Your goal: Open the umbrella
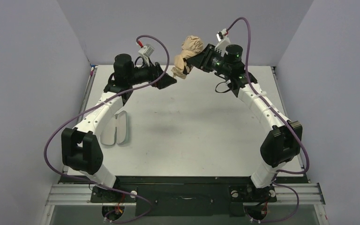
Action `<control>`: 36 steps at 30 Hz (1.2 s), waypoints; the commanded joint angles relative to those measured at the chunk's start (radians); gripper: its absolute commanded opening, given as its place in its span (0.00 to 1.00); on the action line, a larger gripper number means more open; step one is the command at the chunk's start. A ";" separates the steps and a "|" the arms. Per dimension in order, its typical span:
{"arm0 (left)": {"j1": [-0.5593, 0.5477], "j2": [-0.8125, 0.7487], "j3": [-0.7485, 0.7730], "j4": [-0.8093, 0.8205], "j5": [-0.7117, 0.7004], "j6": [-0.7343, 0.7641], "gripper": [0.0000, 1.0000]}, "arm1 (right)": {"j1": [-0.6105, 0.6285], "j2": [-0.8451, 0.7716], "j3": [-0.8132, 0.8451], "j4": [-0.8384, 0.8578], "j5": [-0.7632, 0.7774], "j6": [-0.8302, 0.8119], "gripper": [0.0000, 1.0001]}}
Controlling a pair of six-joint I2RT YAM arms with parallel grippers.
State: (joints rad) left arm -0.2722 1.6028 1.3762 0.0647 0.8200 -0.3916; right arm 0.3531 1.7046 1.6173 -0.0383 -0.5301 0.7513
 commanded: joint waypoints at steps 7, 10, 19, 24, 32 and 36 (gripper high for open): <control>-0.030 0.039 0.093 0.040 -0.039 0.041 0.50 | 0.019 -0.039 0.072 0.185 -0.004 -0.012 0.00; -0.030 0.038 0.087 0.033 -0.046 0.062 0.27 | 0.005 -0.026 0.094 0.200 -0.028 0.004 0.00; -0.032 0.007 0.044 -0.024 -0.065 0.150 0.00 | -0.041 -0.011 0.123 0.282 -0.065 0.053 0.00; -0.032 -0.014 0.024 -0.092 -0.066 0.221 0.00 | -0.070 0.008 0.173 0.295 -0.043 0.061 0.00; -0.029 -0.046 -0.012 -0.179 -0.067 0.302 0.00 | -0.102 0.020 0.207 0.291 -0.028 0.047 0.00; -0.022 -0.067 -0.037 -0.230 -0.066 0.355 0.00 | -0.118 0.013 0.205 0.280 -0.014 0.037 0.00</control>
State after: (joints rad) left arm -0.3069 1.5761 1.3804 -0.0040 0.7471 -0.1184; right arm 0.2989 1.7653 1.7294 0.0540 -0.6331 0.7822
